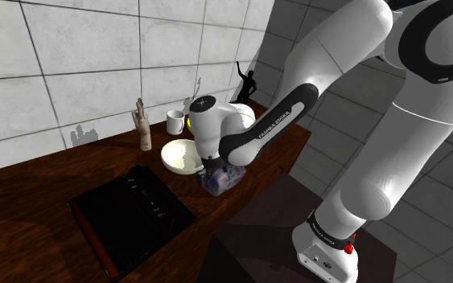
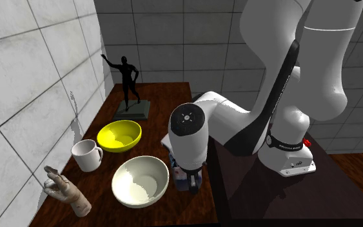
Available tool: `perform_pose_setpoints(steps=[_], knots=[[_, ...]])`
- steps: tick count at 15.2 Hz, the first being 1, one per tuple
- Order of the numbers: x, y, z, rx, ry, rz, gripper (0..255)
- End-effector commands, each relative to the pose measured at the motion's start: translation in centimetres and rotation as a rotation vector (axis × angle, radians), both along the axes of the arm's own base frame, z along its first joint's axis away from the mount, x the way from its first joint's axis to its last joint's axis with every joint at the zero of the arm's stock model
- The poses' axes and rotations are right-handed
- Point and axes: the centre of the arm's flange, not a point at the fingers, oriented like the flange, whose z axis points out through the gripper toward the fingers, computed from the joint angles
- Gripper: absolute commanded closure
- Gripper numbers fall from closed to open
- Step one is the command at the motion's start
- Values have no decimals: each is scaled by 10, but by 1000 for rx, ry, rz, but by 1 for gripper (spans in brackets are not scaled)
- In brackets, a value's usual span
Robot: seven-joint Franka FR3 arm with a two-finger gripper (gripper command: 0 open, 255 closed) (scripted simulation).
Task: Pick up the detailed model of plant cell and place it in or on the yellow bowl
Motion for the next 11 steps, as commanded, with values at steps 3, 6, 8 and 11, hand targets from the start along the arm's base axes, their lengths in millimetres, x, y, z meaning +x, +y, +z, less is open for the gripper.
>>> perform_pose_setpoints(steps=[3, 6, 8, 11], knots=[[0, 0, -1, 0, -1, 0, 0], [0, 0, -1, 0, 0, 0, 0], [0, 0, -1, 0, 0, 0, 255], [0, 0, -1, 0, 0, 0, 255]])
